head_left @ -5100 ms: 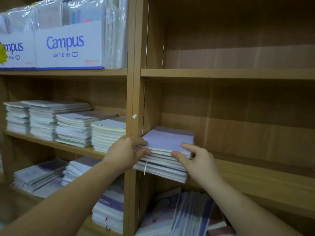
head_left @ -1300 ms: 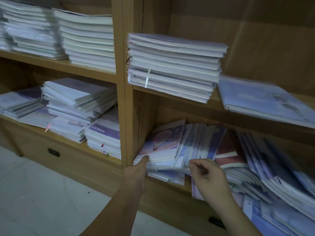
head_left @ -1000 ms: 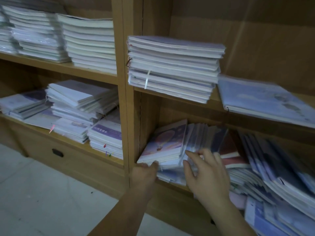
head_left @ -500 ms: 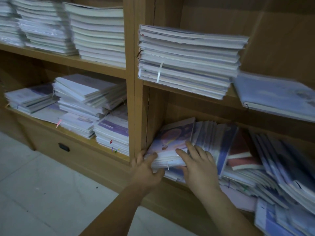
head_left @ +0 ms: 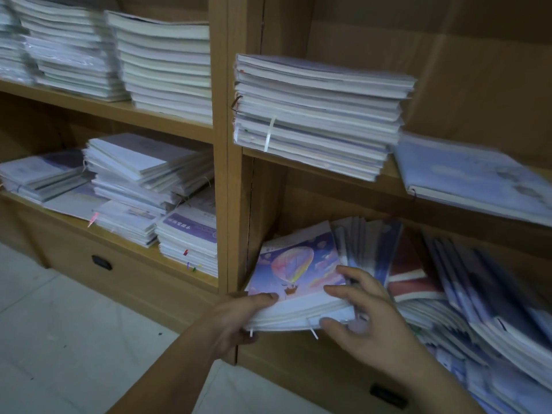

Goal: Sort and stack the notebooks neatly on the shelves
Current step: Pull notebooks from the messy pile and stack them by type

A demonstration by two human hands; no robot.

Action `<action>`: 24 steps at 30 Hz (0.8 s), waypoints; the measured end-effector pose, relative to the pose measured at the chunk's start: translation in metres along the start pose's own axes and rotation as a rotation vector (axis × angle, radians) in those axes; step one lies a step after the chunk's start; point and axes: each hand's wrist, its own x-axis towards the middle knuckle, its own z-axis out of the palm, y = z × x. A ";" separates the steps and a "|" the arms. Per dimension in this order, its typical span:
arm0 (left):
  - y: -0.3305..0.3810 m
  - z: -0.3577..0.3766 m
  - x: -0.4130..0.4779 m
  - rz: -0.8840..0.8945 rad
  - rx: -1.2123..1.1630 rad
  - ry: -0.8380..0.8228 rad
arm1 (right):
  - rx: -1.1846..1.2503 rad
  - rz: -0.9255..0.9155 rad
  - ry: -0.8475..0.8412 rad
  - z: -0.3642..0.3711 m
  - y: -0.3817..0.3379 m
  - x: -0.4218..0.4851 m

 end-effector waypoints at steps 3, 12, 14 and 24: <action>0.007 0.001 -0.005 0.057 0.140 0.042 | 0.208 0.120 0.094 -0.002 -0.007 0.004; 0.012 0.027 -0.019 0.067 -0.273 -0.074 | 0.298 0.333 -0.047 -0.007 -0.014 0.006; 0.017 0.028 -0.026 0.093 -0.323 -0.084 | 0.351 0.398 0.056 -0.012 -0.017 0.008; 0.012 0.053 -0.117 0.468 -0.169 -0.163 | 1.070 0.809 0.049 -0.068 -0.065 -0.020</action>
